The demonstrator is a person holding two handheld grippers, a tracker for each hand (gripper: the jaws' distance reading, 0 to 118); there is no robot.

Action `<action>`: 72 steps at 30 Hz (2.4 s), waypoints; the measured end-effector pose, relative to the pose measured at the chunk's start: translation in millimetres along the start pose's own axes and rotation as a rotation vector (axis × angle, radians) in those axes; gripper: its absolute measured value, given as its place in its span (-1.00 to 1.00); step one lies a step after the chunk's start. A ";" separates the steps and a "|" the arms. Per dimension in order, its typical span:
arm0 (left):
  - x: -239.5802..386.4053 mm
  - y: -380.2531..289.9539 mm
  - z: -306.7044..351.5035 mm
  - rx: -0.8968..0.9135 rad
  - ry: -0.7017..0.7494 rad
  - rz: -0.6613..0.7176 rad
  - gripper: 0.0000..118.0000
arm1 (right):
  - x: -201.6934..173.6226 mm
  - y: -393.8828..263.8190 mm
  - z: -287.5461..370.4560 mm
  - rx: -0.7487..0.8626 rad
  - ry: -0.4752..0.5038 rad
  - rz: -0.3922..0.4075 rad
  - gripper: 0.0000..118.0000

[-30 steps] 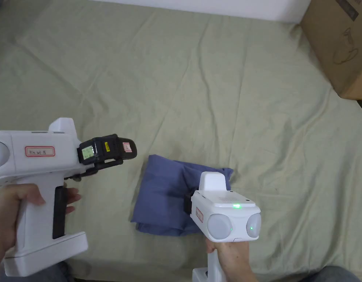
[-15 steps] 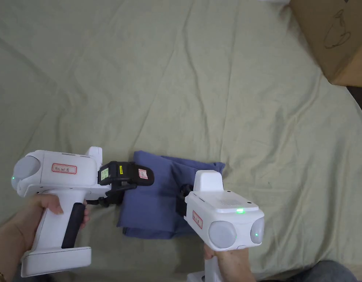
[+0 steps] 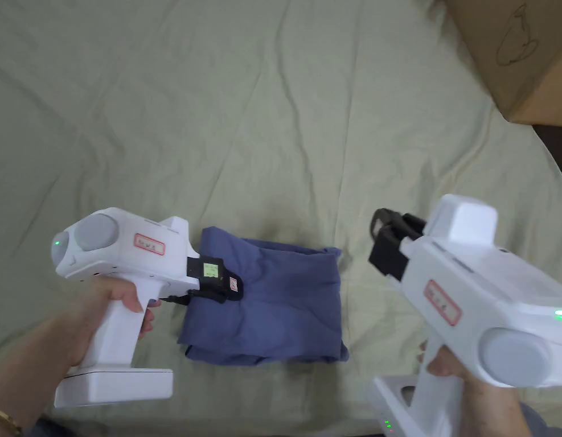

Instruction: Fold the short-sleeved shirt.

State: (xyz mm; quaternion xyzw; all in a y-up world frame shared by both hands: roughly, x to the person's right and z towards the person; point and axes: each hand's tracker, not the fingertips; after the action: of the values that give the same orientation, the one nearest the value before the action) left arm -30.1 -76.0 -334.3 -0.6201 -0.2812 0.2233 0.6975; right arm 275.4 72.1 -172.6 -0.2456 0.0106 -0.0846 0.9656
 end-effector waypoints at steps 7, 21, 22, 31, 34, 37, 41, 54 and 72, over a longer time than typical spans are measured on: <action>48.1 -14.3 62.7 0.044 0.016 -0.006 -0.74 | 8.9 19.0 42.3 0.069 0.003 -0.005 -1.00; -151.2 29.1 292.6 0.130 0.664 0.025 -0.74 | -25.3 8.1 27.0 -0.001 0.039 0.050 -1.00; -155.4 22.7 303.9 0.135 0.706 0.043 -0.74 | -28.9 7.6 23.3 -0.009 0.039 0.057 -1.00; -232.8 15.6 338.0 0.310 1.180 0.151 0.48 | -52.0 5.9 -7.5 -0.069 0.037 0.084 -1.00; -234.2 13.6 338.6 0.402 1.267 0.077 0.49 | -55.0 7.4 -15.6 -0.080 0.046 0.094 -1.00; -204.1 5.1 346.3 0.597 1.289 0.066 0.28 | -55.8 12.7 -14.2 -0.067 0.063 0.092 -1.00; -119.4 -15.6 356.8 0.997 1.127 0.075 -0.83 | -49.5 26.0 0.4 -0.012 0.060 0.121 -1.00; 113.6 -64.6 266.0 1.300 0.738 -0.363 -1.00 | 10.5 82.2 92.0 0.295 -0.018 0.140 -1.00; 160.5 -129.0 128.5 1.149 0.639 -0.531 -1.00 | 20.8 22.6 103.3 0.343 -0.145 0.220 -1.00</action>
State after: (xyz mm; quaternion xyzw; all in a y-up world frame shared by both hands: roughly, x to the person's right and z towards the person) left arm -1.8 108.0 -178.6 -0.0997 -0.0424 -0.0341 0.9935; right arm 305.9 137.0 -92.1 -0.0803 -0.0465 0.0388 0.9949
